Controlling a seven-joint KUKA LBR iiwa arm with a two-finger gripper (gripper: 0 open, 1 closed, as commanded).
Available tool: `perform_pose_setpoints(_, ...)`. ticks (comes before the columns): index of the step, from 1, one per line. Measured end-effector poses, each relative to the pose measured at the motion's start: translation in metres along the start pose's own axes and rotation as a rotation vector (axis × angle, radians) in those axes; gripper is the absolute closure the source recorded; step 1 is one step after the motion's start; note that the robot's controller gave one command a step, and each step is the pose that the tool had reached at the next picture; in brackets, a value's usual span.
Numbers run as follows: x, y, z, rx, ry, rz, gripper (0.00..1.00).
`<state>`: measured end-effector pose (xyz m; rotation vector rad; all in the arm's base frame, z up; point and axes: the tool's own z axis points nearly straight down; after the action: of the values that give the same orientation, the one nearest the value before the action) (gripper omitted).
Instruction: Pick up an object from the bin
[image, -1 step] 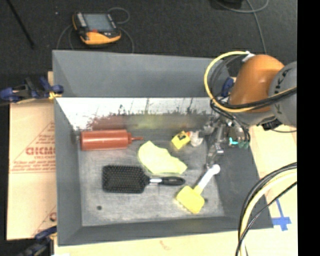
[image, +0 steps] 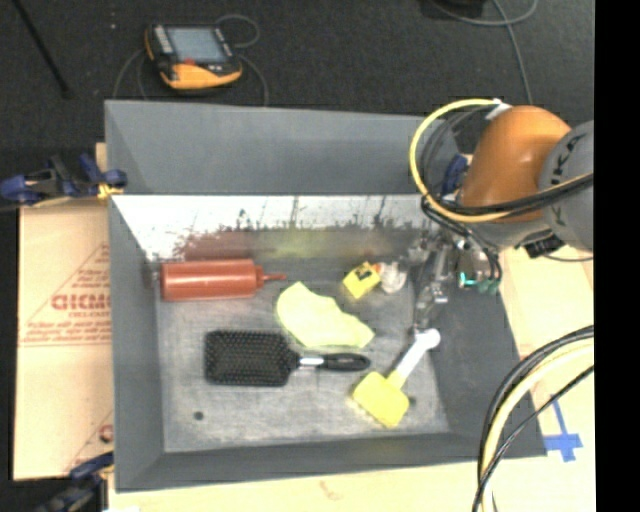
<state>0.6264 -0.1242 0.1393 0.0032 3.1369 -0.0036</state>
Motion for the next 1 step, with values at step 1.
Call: perform_pose_setpoints(1,0.0249,0.0495,0.0653,-0.003,0.002,0.182,1.0)
